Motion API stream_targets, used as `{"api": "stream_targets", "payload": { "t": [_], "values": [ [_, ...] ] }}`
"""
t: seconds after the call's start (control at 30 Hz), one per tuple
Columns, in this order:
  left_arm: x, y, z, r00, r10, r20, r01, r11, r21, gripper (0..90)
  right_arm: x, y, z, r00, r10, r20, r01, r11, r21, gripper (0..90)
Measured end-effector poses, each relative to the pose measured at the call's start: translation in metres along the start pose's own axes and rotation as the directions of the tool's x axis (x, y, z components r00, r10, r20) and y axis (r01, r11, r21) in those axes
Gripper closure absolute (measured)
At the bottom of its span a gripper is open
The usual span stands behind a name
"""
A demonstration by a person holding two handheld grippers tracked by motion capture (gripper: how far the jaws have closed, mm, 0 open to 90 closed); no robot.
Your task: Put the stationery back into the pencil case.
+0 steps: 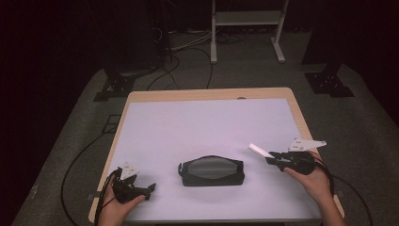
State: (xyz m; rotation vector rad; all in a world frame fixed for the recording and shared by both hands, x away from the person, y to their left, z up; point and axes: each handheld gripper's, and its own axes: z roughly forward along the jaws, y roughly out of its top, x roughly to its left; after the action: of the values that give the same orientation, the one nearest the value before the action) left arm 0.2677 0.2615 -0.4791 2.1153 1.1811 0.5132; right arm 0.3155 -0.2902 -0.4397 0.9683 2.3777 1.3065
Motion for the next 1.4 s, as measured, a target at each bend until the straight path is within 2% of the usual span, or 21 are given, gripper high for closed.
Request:
{"api": "stream_targets", "payload": {
  "t": [0.17, 0.27, 0.8, 1.23, 1.4],
  "values": [
    [0.000, 0.000, 0.000, 1.0000, -0.001, 0.000, 0.001, 1.0000, -0.001, 0.8, 0.003, 0.004, -0.004, 0.9999, -0.003, -0.013, 0.003, 1.000, -0.019, 70.5],
    [0.000, 0.000, 0.000, 1.0000, -0.001, 0.000, 0.001, 1.0000, 0.000, 0.8, 0.008, 0.010, -0.007, 0.9994, -0.022, -0.028, 0.022, 0.999, -0.030, 70.5],
    [0.000, 0.000, 0.000, 1.0000, -0.001, 0.000, 0.001, 1.0000, 0.000, 0.8, 0.020, 0.022, -0.011, 0.9960, -0.056, -0.069, 0.052, 0.997, -0.060, 70.5],
    [0.000, 0.000, 0.000, 1.0000, -0.001, 0.000, 0.001, 1.0000, -0.001, 0.8, 0.032, 0.034, -0.012, 0.9910, -0.084, -0.104, 0.076, 0.994, -0.081, 70.5],
    [0.000, 0.000, 0.000, 1.0000, 0.000, 0.000, 0.000, 1.0000, 0.000, 0.8, 0.037, 0.041, -0.010, 0.9862, -0.109, -0.125, 0.098, 0.991, -0.090, 70.5]
  ]
}}
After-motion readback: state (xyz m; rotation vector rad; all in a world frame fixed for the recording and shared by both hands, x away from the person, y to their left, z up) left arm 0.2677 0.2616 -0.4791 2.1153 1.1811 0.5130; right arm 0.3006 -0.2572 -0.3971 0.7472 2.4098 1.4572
